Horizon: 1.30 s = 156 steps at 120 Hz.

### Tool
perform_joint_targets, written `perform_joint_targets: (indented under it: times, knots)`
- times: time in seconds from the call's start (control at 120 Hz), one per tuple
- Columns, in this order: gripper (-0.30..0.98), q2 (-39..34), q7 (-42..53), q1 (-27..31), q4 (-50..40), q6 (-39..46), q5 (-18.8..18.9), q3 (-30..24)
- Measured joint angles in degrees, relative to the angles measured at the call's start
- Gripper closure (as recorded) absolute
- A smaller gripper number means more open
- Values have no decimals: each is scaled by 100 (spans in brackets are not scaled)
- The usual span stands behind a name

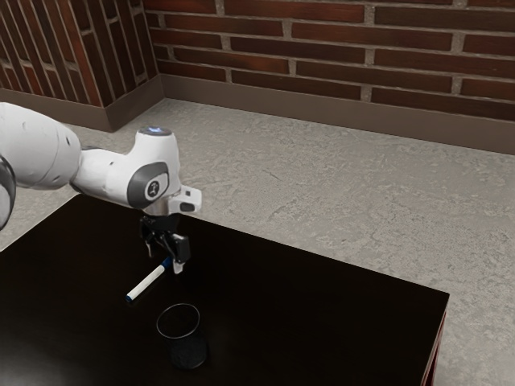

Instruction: Put the marker into the pen holder.

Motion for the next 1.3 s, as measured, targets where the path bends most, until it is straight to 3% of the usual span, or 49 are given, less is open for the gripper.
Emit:
perform_joint_targets:
  times: [0.308, 0.483, 0.708, 0.983, 1.067, 1.183, 1.3]
  knots:
    - [0, 146, 474, 3, -200, 892, -136, 165]
    - [0, 116, 856, 15, -288, 931, -712, 337]
    - [1, 116, 1399, 14, -405, 963, -860, 345]
    - [44, 47, 1856, 15, -393, 943, -894, 381]
    - [51, 63, 1956, 15, -407, 934, -902, 387]
    - [50, 63, 2062, 17, -407, 929, -902, 390]
    - [66, 46, 2153, 14, -400, 929, -901, 388]
